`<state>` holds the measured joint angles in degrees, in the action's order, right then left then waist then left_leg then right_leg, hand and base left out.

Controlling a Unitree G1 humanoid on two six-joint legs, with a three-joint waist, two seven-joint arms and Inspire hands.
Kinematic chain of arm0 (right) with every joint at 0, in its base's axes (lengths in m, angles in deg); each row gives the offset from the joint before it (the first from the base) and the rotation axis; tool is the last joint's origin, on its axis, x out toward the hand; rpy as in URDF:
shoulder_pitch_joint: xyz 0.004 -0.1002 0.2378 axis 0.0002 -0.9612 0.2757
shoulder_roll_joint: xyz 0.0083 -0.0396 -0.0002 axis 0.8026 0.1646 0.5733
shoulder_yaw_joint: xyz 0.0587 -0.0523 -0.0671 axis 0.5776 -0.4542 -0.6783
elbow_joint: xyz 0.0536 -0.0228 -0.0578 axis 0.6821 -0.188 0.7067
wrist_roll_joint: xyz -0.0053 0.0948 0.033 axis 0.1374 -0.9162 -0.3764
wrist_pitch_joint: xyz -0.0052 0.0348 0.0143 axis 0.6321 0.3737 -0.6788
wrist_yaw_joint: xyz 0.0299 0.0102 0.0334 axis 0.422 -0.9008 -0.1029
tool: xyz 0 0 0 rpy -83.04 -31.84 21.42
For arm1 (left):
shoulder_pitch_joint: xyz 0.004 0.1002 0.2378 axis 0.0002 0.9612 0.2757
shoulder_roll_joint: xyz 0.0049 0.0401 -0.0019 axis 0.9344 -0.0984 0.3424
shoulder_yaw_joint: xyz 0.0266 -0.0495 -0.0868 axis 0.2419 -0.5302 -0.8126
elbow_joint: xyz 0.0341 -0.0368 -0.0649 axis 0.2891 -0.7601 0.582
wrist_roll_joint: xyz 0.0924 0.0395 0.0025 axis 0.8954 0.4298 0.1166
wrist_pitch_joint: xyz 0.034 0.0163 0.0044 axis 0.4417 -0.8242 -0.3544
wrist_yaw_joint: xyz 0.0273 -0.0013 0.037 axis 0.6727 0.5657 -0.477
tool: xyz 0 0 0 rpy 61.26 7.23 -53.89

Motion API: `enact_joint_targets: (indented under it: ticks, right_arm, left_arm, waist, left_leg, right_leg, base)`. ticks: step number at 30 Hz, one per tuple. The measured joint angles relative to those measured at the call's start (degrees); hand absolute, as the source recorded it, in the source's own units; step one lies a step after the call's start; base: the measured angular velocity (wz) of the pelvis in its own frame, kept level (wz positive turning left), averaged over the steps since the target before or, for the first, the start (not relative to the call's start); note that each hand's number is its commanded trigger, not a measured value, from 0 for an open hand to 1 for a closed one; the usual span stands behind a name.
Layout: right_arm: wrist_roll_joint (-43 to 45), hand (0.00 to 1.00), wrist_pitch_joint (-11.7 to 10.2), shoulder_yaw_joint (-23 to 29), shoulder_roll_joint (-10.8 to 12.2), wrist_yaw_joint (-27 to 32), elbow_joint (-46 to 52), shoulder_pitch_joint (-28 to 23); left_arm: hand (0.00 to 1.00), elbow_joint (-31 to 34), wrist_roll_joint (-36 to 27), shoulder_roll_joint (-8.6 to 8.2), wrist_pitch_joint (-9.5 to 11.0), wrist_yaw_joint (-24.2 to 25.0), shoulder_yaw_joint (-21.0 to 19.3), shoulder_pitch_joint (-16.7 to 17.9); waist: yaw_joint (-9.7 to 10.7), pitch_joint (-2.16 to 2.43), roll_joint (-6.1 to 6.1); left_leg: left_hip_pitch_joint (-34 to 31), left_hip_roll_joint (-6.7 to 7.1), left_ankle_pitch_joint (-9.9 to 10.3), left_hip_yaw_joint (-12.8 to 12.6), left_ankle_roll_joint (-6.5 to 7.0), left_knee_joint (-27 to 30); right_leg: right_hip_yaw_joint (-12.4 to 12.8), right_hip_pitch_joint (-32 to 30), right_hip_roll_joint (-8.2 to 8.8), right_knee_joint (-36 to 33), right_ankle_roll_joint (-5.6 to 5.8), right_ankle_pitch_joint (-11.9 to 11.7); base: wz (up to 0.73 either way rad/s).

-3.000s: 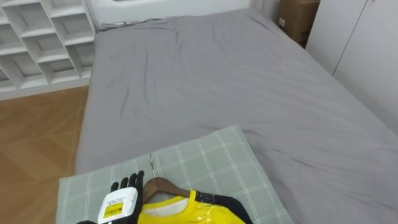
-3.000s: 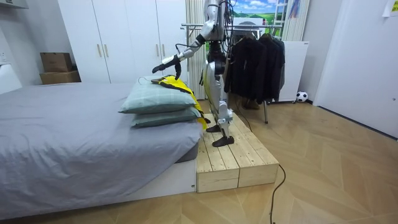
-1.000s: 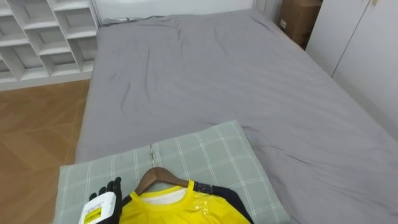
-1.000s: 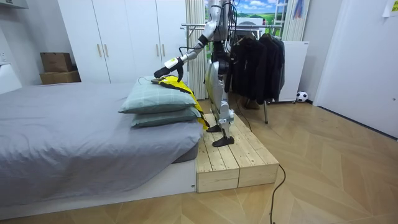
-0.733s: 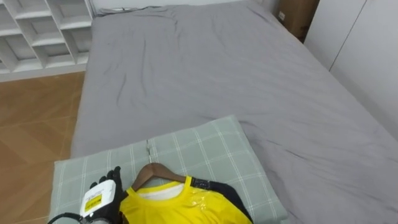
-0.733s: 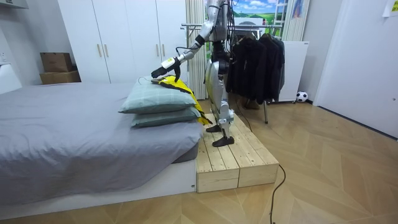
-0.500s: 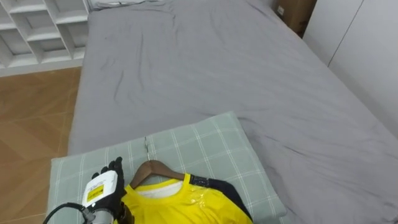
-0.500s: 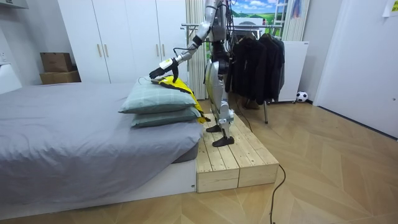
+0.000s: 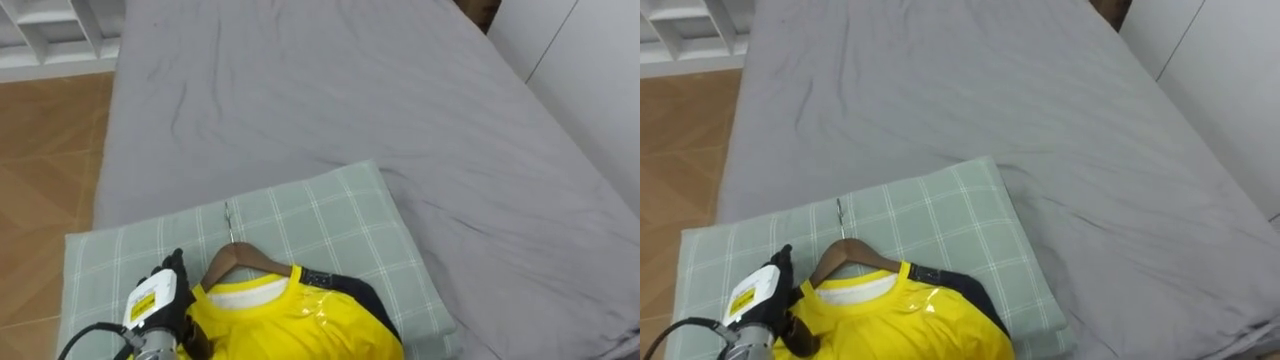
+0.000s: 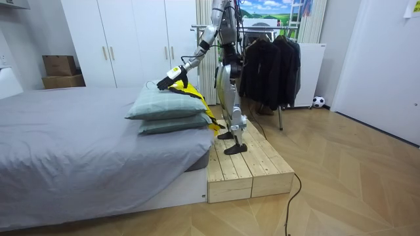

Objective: Hang clothes

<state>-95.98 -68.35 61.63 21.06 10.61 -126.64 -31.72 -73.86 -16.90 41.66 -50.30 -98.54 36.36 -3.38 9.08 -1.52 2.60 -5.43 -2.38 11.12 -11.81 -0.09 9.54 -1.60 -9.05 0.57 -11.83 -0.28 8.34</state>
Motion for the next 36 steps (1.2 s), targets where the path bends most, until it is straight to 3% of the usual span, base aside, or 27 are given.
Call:
enact_joint_targets:
  ticks: [2,8,18,19,20,21,24,36]
  right_arm:
    - [0.0,0.0,0.0,0.0,0.2,0.0,0.0,0.6]
    - [-0.2,0.0,0.0,-1.5,0.2,0.0,0.0,0.8]
    - [-0.2,0.0,0.0,-2.2,0.2,-0.2,-0.1,1.3]
    - [-0.2,0.0,0.0,-2.2,0.2,-0.2,-0.1,1.3]
    - [0.1,0.0,0.0,-2.2,0.2,-0.3,-0.1,1.4]
    - [0.2,0.0,0.0,-2.2,0.2,-0.3,-0.1,1.5]
    - [0.9,0.0,0.0,-2.2,0.2,-0.3,-0.1,1.8]
    - [1.9,0.0,0.0,-2.1,0.2,-0.7,0.0,2.1]
  left_arm:
    - [0.0,-0.1,-1.0,0.0,0.0,0.1,0.1,-0.1]
    - [0.0,-0.8,-1.1,-0.01,0.0,1.2,0.4,-0.1]
    - [0.0,-3.0,-1.0,-0.16,-0.1,1.2,0.9,0.0]
    - [0.03,-3.0,-1.0,-0.16,-0.1,1.2,1.0,0.0]
    - [0.15,-3.1,-0.9,-0.12,-0.2,1.1,1.4,0.0]
    - [0.53,-3.3,-1.0,-0.12,-0.3,1.1,1.6,0.0]
    - [1.0,-3.6,-1.0,-0.13,-0.3,1.1,2.5,0.0]
    - [1.0,-3.4,-0.9,0.54,-0.3,0.8,2.6,0.1]
  waist:
    - [0.0,-0.21,0.39]
    - [-0.2,-0.14,0.54]
    - [-0.3,0.48,-0.46]
    - [-0.3,0.48,-0.46]
    - [-0.1,0.47,-0.46]
    - [-0.1,0.46,-0.44]
    - [0.0,0.42,-0.37]
    - [0.1,0.15,-0.25]
  left_leg:
    - [-0.1,0.0,0.0,0.1,0.0,0.0]
    - [-0.1,0.01,0.0,0.3,0.0,0.0]
    - [0.2,0.0,0.0,0.6,0.0,0.0]
    - [0.3,-0.01,0.0,0.7,0.0,0.0]
    - [0.3,-0.01,0.0,1.0,0.0,0.0]
    - [0.4,-0.01,0.0,1.0,0.0,0.0]
    - [0.5,0.02,0.0,1.0,0.0,-0.1]
    - [0.1,0.04,0.0,0.9,0.0,-0.1]
  right_leg:
    - [0.0,0.0,0.0,0.1,0.0,0.0]
    - [-0.2,0.0,0.03,0.1,0.0,0.0]
    - [-0.3,0.2,0.0,0.2,0.0,0.0]
    - [-0.3,0.2,-0.02,0.2,0.0,0.0]
    - [-0.3,0.3,-0.02,0.2,0.0,0.0]
    - [-0.3,0.4,-0.03,0.2,0.0,0.0]
    - [-0.3,0.5,-0.02,0.2,0.0,0.0]
    - [-0.3,0.1,-0.01,0.2,0.0,0.0]
  base:
    - [0.0]
    - [0.0]
    - [-0.03]
    - [0.04]
    - [0.05]
    - [0.04]
    - [0.0]
    - [0.0]
